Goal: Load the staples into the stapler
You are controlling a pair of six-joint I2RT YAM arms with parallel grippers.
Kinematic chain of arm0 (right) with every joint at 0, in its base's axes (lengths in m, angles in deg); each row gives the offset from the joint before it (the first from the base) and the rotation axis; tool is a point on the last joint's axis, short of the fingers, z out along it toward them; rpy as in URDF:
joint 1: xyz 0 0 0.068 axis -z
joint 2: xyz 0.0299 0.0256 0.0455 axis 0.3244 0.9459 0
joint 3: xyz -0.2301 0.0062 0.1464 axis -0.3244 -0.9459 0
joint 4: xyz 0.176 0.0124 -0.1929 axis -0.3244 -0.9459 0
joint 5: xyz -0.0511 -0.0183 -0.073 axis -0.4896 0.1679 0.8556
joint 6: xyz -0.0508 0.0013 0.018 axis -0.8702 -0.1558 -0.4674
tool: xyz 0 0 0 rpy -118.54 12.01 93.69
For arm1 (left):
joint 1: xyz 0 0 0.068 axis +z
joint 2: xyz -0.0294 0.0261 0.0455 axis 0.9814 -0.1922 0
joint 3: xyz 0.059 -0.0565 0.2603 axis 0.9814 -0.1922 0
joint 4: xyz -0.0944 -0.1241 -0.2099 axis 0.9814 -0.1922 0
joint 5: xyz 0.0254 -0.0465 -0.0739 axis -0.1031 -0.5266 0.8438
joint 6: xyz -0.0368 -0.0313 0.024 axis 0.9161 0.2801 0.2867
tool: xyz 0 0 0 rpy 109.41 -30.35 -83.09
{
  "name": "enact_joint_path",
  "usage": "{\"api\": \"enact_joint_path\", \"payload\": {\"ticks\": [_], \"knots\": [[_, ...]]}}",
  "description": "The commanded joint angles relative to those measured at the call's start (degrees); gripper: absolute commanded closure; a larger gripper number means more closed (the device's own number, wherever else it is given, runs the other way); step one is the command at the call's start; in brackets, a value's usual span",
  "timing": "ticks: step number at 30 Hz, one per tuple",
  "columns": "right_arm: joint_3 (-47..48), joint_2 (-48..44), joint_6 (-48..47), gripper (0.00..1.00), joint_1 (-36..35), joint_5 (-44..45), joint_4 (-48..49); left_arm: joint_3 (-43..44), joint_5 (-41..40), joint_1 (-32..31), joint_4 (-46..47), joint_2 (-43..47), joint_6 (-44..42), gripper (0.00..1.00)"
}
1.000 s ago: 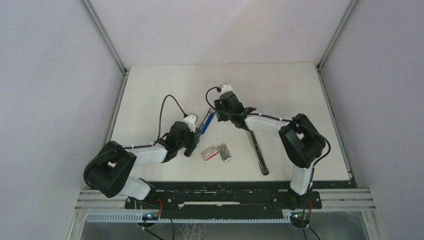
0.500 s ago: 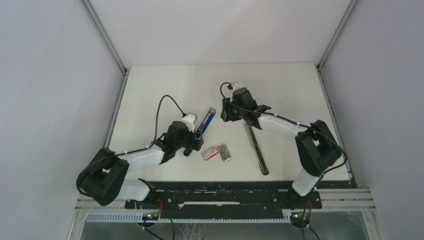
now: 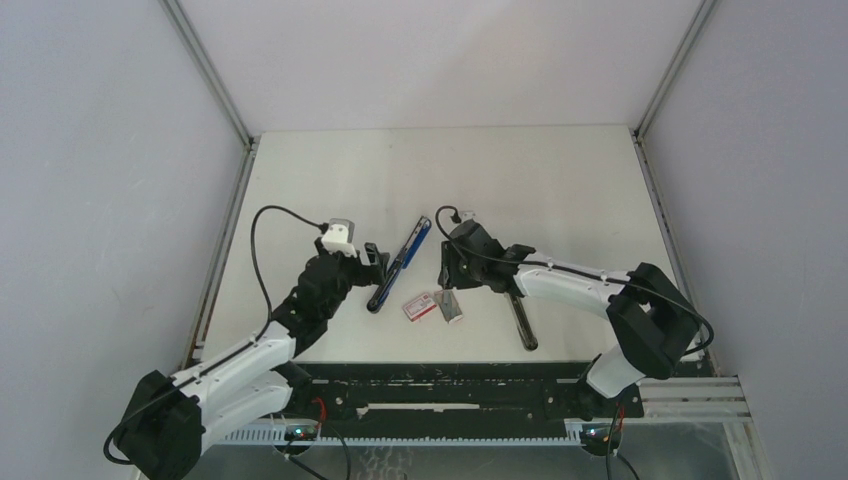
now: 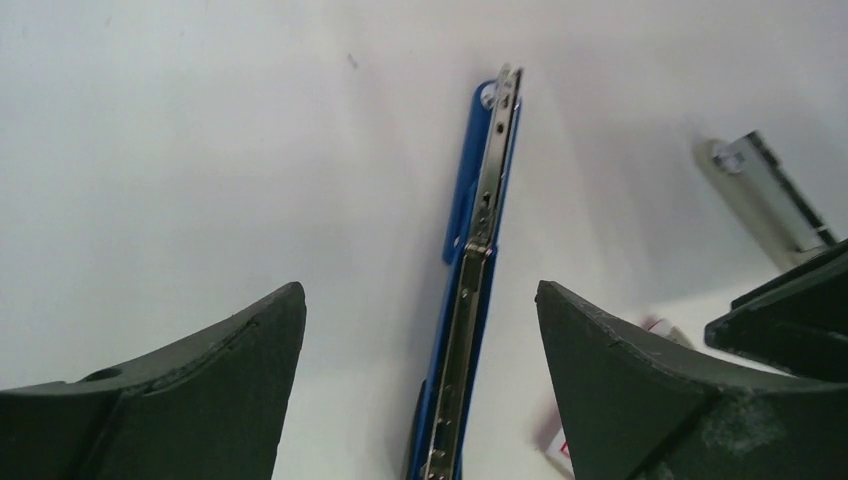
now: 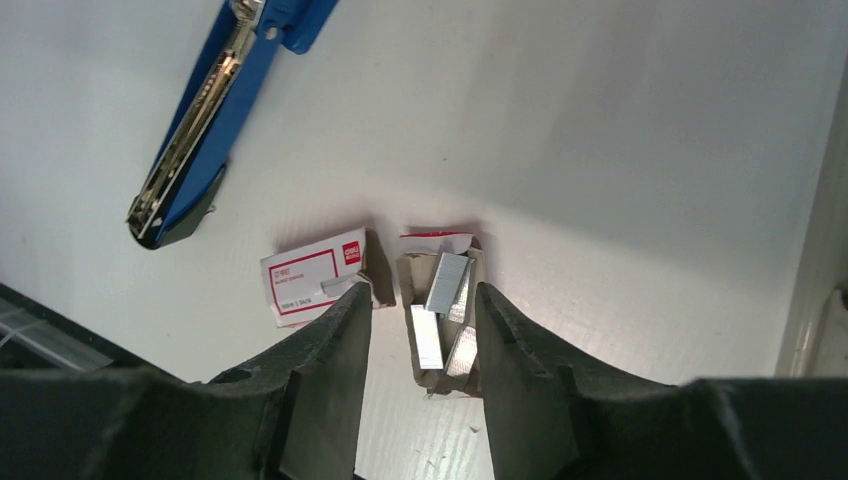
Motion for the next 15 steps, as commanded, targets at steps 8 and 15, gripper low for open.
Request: {"api": "enact_joint_path", "payload": {"ticks": [8, 15], "knots": [[1.07, 3.55, 7.24, 0.68, -2.29, 4.66, 0.82, -1.69, -1.78, -0.15, 3.33, -0.19, 0.51, 0.11], [2.14, 6.16, 7.44, 0.71, -3.19, 5.32, 1.05, -1.43, -0.86, -0.19, 3.22, -0.67, 0.93, 0.11]]}}
